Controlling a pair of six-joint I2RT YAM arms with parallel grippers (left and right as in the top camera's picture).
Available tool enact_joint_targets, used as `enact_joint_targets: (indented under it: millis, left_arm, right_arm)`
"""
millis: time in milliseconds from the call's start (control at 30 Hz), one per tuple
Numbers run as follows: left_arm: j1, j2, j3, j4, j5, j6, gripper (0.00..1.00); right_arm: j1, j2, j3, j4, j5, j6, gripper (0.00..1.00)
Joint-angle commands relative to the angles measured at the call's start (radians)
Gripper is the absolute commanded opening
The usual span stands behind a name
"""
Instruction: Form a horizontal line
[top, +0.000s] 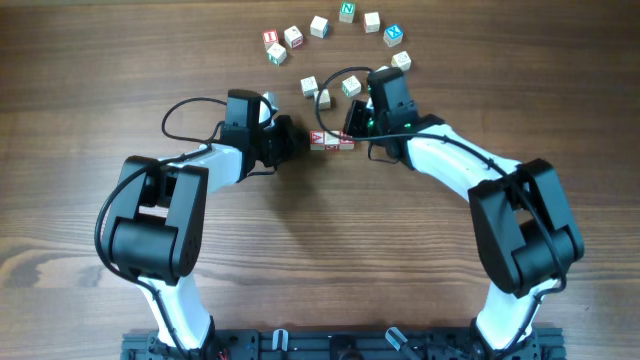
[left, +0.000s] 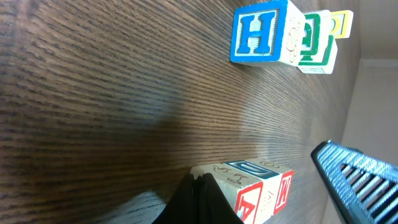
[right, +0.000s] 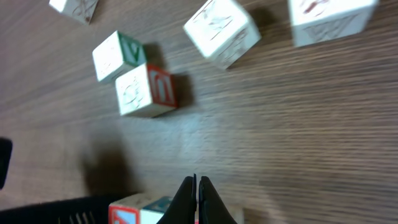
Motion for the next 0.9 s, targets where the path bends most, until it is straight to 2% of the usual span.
enact_joint_targets:
  millis: [0,567,767,867]
  left_arm:
    - [-0.003,-0.006,-0.010,0.003,-0.003,0.023,0.04]
    - [0.007,-0.006,-0.010,-0.003,-0.007,0.023,0.04]
    - [0.069,-0.006,-0.010,-0.032,-0.007,0.023,0.04]
    - [0.117,-0.006,-0.010,-0.049,-0.006,0.023,0.04]
  right_arm:
    - [0.018,0.013,-0.006,0.005,-0.016,-0.027,0.05]
    - [0.016,0.012,0.023,-0.016,0.053,-0.027,0.05]
    - [0.016,0.002,0.085,-0.059,0.064,-0.027,0.05]
    - [0.015,-0.022,0.121,-0.140,0.111,-0.027,0.04]
